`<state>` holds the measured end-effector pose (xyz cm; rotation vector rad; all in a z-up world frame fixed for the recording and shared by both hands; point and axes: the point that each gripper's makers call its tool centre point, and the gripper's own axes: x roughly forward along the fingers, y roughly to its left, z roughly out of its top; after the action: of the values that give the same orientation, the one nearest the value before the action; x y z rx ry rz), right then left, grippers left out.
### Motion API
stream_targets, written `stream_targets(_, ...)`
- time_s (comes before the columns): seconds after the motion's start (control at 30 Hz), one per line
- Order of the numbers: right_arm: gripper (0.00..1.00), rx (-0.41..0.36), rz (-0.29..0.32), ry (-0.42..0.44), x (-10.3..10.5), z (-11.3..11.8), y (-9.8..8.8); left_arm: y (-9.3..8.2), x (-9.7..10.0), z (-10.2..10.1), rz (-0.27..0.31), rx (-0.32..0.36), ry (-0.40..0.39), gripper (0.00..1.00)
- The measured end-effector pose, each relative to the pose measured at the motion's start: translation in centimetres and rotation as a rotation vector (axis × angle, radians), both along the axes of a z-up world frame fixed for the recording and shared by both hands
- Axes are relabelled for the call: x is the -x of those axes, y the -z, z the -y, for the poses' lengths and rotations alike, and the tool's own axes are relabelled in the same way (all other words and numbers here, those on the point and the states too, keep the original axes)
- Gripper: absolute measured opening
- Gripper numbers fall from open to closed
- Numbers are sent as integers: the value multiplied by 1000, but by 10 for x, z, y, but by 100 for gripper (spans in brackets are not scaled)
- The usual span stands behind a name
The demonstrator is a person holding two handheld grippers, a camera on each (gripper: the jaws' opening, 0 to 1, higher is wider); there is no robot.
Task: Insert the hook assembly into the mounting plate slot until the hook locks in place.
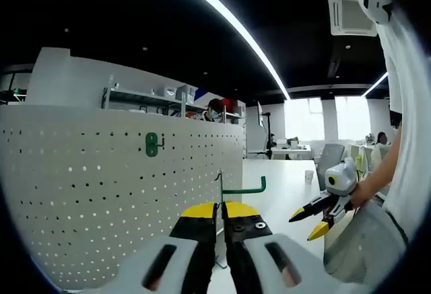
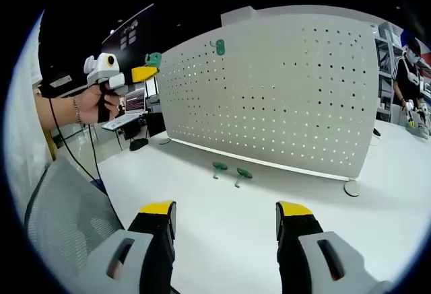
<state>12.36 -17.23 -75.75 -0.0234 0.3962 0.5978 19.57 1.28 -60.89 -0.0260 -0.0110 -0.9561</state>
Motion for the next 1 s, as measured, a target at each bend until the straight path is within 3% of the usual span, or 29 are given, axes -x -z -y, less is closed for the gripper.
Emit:
stream_targets(0.23,57,-31,31,-4,-1,-4,-13,3,3,1,-9,-3,-3,3)
stream_targets(0.47,54,-161,174,-30,-2,-15,-55,8,6,3,-18,-14,-7,3)
stream_targets(0.53,54,-220,193,-47,0,-21,-69,9,6,2,-19,-16,-11,3)
stream_targets(0.6,53,-233,221,-55,1,-24,-82,9,7,2,-21,-15,-12,3)
stream_targets(0.77,53,-239,234,-72,-1,-28,-91,10,7,4,-22,-23,-10,3)
stream_targets(1.0,53,-234,221,-90,-3,-35,-89,11,6,4,-21,-24,-18,3)
